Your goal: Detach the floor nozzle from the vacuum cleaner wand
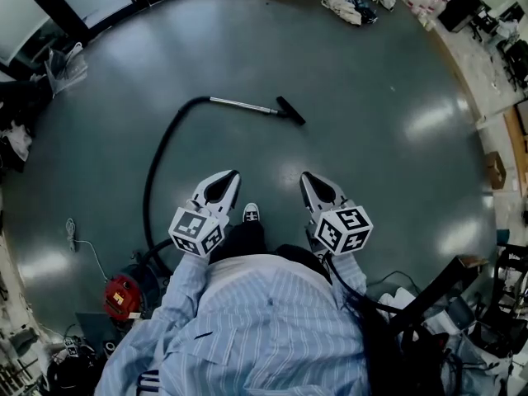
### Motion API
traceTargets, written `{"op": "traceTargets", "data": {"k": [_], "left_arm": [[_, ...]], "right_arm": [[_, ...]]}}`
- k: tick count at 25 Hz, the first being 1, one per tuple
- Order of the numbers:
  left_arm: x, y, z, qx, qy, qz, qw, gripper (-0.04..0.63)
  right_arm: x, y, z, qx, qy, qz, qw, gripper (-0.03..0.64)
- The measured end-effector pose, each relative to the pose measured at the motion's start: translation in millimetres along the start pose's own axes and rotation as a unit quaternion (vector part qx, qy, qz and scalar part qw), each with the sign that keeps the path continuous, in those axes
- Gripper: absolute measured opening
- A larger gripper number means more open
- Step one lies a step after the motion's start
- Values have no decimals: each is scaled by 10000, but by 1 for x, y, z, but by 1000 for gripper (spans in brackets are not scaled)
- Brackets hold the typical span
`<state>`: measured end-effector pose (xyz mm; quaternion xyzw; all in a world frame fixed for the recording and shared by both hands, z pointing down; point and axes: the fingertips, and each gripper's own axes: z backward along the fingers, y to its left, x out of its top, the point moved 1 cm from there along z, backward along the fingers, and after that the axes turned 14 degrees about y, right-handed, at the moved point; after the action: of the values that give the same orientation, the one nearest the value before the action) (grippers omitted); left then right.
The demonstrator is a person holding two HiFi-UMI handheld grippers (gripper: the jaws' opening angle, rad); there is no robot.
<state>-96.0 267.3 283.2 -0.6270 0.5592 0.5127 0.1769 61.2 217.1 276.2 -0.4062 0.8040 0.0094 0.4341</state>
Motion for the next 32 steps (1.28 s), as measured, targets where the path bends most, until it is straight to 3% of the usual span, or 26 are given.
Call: {"op": "traceTargets", "data": {"k": [8,15,22,28,32], "left_arm": [[12,39,-33,-281,180,-98,9994,15],[14,51,-63,-180,234,247,9993,15],[26,64,-119,49,444,522,9976,15],[65,77,-210,241,679,607,9956,17],[98,80,-259,289,701,730,9944,17]], "right_arm": [[23,-9,-37,-220,309,67,9993,8],[33,-40,-54,-233,570,160,9980,8],[78,-109,-82,-74,572,88,9983,9],[133,-193,-104,-64,657,403,9970,8],[150,-241,-116,42,712,192,9973,9]]}}
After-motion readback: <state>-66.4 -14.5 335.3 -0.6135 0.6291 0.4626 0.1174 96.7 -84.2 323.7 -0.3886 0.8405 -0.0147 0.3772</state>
